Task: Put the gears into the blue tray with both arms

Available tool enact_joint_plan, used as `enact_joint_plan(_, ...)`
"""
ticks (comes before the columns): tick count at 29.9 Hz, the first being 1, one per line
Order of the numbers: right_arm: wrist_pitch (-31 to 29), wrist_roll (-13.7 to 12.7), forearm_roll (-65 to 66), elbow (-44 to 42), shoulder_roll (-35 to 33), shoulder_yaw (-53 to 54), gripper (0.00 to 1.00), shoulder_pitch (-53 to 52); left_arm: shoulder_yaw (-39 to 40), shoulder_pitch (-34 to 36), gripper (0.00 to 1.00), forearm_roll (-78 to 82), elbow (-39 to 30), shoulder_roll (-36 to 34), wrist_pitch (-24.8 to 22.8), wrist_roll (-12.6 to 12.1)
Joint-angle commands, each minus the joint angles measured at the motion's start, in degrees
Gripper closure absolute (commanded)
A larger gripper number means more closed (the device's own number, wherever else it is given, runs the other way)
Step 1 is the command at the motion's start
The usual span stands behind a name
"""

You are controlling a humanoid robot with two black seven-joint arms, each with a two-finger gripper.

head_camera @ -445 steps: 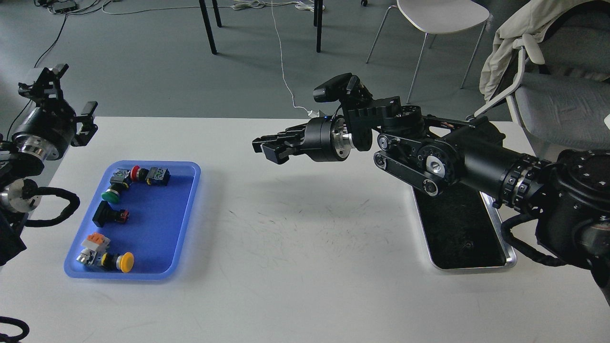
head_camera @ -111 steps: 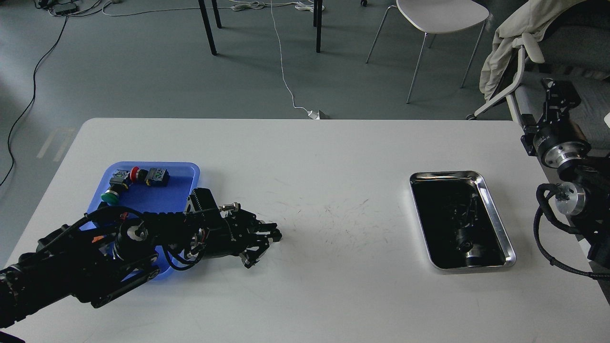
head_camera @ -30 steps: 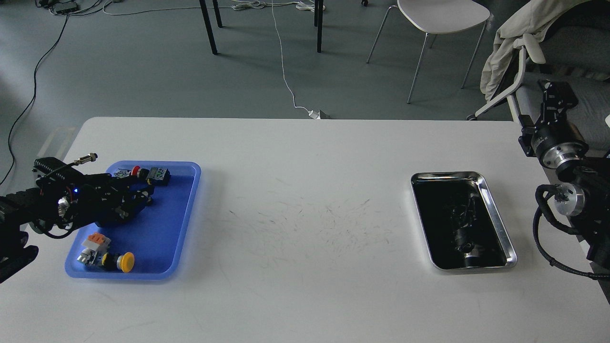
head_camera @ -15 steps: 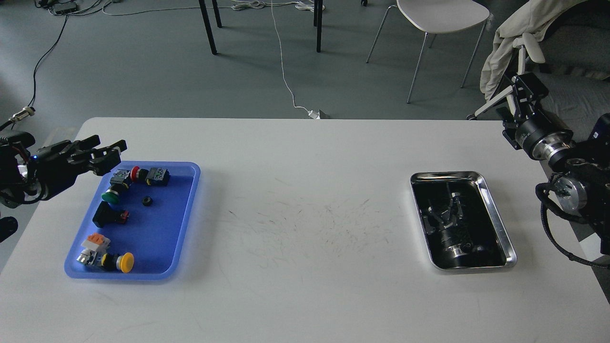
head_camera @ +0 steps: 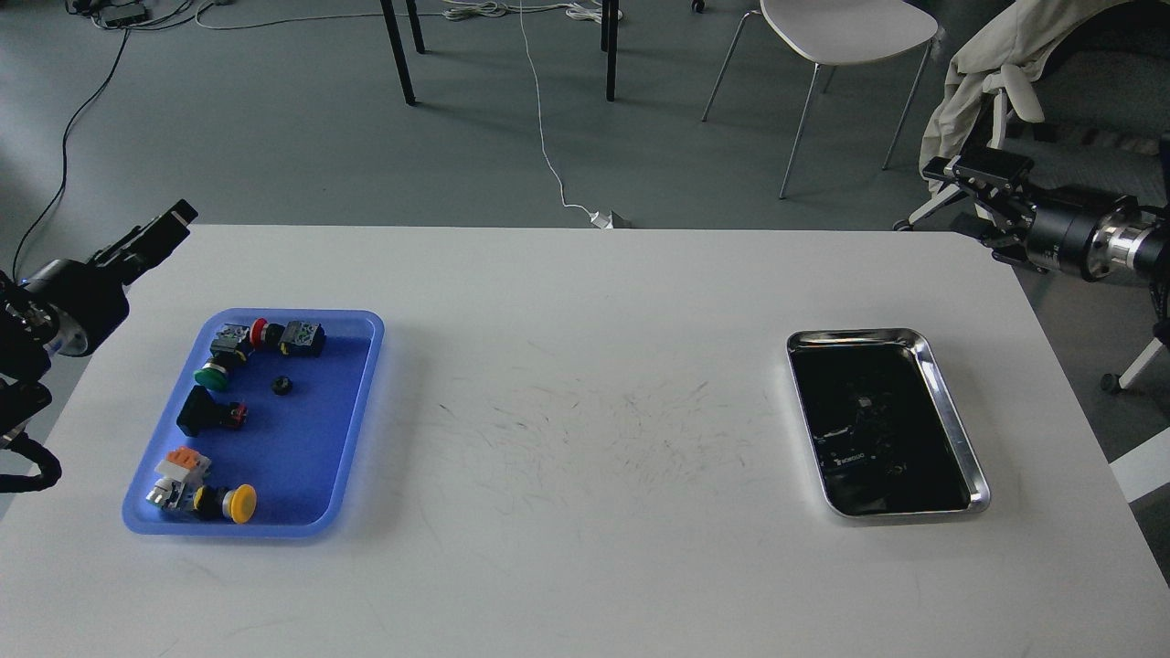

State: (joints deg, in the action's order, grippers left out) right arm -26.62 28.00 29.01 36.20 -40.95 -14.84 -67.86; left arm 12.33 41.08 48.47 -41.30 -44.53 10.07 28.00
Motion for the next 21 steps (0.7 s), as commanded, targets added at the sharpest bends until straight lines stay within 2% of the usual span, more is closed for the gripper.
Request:
enact_joint_plan(1, -1.4, 0.0, 2.5, 0.2, -0.8, 0.7, 0.06, -1.0, 0.3, 0.0, 0.11, -6.3, 1.7, 1.8, -0.1, 0.0)
enact_joint_plan(10, -1.4, 0.0, 2.1, 1.5, -3.1, 10.4, 0.06, -1.7, 0.4, 0.0, 0.09, -11.9, 1.9, 3.7, -0.1, 0.0)
enact_joint_plan(18, -1.4, 0.0, 3.4, 8.4, -5.1, 9.9, 0.02, -1.1, 3.7, 0.0, 0.05, -19.9, 1.9, 3.7, -1.4, 0.0)
enact_joint_plan(21, -1.4, 0.0, 8.6, 8.7, -6.1, 9.8, 0.02, -2.1, 4.9, 0.0, 0.03, -24.5, 1.8, 3.7, -2.3, 0.0)
